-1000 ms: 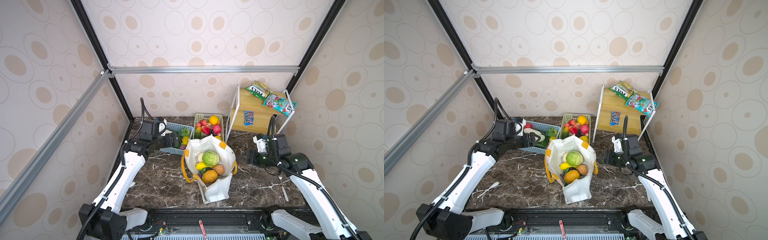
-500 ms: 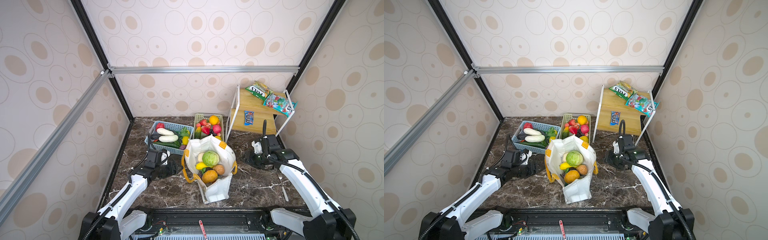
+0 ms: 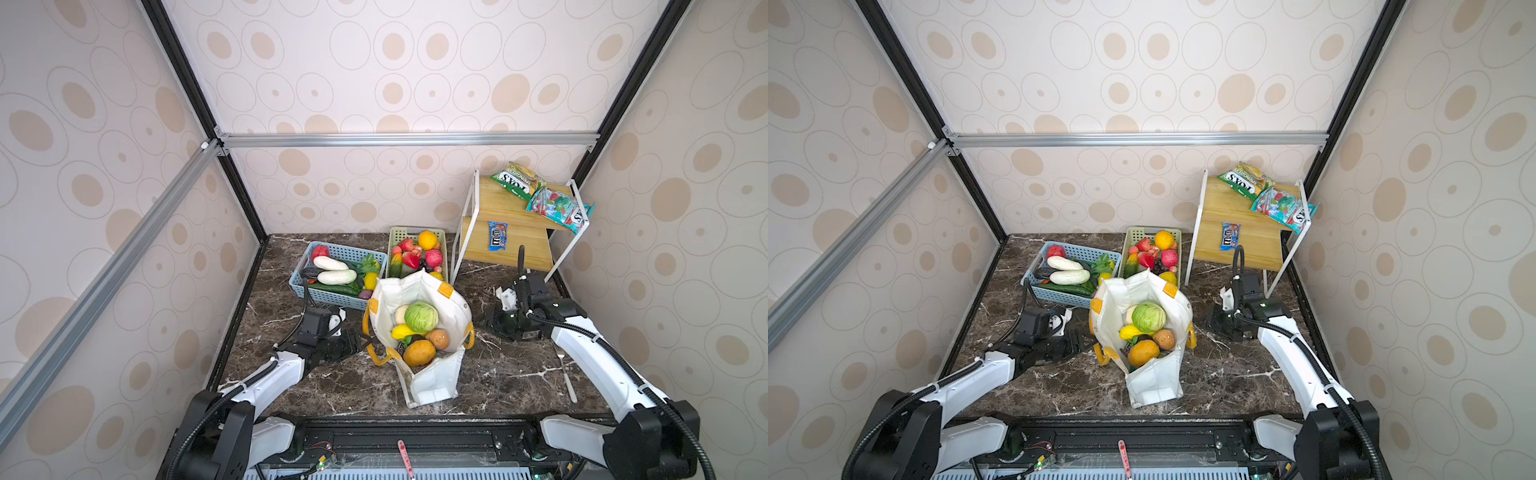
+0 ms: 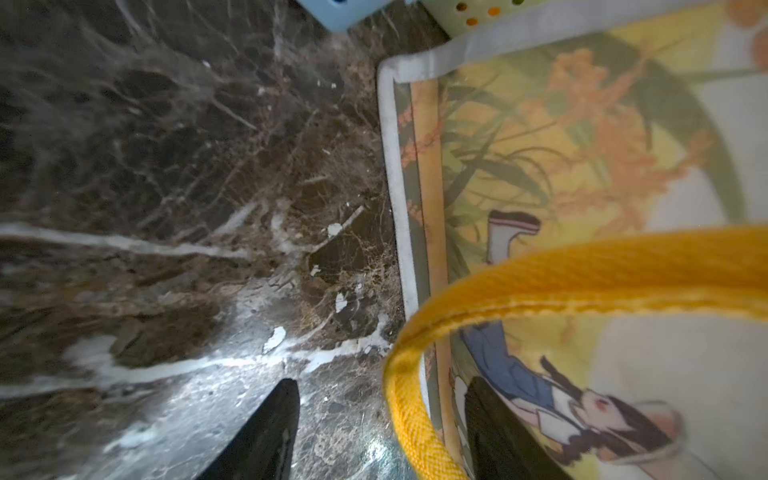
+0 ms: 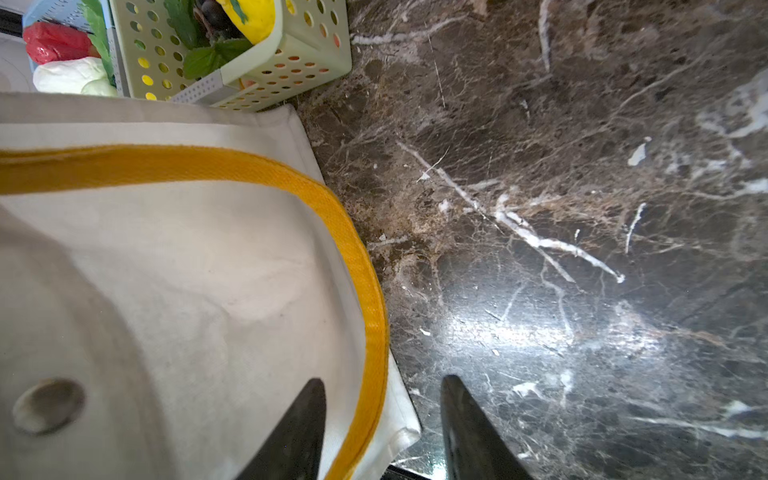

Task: Place the food into the grocery bag and tie it
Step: 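Move both grippers down to the yellow handles on either side of the tote, then grasp one yellow handle with each gripper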

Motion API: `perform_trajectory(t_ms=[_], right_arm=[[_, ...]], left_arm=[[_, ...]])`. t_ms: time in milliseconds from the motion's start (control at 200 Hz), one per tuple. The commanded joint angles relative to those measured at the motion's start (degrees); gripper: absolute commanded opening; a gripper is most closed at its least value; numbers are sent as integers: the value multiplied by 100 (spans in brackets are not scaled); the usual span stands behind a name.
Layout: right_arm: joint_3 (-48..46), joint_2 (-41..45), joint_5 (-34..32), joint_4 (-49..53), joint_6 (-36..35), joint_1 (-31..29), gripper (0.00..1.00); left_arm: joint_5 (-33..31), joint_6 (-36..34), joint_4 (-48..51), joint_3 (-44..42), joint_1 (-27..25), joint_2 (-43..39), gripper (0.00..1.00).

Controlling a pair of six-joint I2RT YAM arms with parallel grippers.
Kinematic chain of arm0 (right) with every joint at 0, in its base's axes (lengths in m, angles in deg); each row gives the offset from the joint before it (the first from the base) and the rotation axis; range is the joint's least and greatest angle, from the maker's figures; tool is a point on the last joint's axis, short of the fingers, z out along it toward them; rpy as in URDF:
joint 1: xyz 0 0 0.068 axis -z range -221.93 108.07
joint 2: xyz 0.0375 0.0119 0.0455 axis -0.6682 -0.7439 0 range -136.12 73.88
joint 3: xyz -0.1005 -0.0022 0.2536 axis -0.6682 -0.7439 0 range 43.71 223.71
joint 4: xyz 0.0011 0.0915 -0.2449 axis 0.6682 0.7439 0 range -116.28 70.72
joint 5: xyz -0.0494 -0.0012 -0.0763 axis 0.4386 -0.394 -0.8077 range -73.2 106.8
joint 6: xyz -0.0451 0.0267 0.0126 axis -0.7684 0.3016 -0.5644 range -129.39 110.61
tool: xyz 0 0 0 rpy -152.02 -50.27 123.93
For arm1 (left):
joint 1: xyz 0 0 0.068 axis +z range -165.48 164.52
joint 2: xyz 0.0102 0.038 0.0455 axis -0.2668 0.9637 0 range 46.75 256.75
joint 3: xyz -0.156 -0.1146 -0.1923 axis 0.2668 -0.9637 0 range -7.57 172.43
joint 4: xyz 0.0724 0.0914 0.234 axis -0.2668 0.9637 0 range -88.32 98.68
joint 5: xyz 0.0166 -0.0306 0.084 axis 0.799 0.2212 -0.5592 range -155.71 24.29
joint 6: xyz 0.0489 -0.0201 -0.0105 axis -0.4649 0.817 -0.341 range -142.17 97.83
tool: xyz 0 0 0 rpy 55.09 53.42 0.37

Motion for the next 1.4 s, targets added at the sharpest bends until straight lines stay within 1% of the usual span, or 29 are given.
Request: perform_trajectory(t_ms=[0, 115, 270, 345, 390, 535, 725, 855, 950, 990, 1005, 1045, 1140, 1235, 1396], right_arm=[[-74, -46, 48, -29, 58, 13, 47], [-112, -60, 16, -32, 72, 12, 47], [-229, -73, 19, -102, 88, 11, 46], [-297, -94, 33, -136, 102, 15, 46], [-328, -95, 22, -155, 106, 12, 46], [-439, -94, 57, -257, 169, 11, 47], [-652, -148, 535, -687, 237, 14, 48], [-821, -240, 886, -1094, 309, 14, 51], [-905, -394, 986, -1244, 300, 6, 52], [-928, -452, 1029, -1314, 304, -4, 53], [-946, -474, 1051, -1336, 307, -3, 53], [-982, -513, 1088, -1408, 318, -15, 53], [-1027, -590, 1203, -1582, 341, -99, 53], [-1027, -701, 1219, -1723, 385, -253, 53], [-1069, -985, 1181, -1972, 423, -423, 53]], left_arm=[[73, 265, -772, -15, -139, 195, 61], [67, 372, -982, -47, -218, 390, 52], [26, 408, -1040, -73, -227, 394, 34], [-8, 422, -1040, -72, -228, 353, 23], [-35, 439, -1009, -58, -229, 317, 20], [-258, 224, -342, 243, -224, -4, 16], [-604, -289, 927, 977, -214, -571, 12], [-744, -527, 1556, 1460, -185, -752, 12], [-799, -651, 1918, 1828, -108, -802, 12], [-804, -721, 2088, 1996, -34, -795, 12], [-951, -743, 2161, 2062, 2, -793, 12], [-1033, -833, 2360, 2230, 83, -773, 12], [-1133, -1100, 2728, 2529, 402, -712, 10], [-1121, -1345, 2924, 2666, 748, -623, 9], [-927, -1589, 2983, 2702, 1254, -541, 8]])
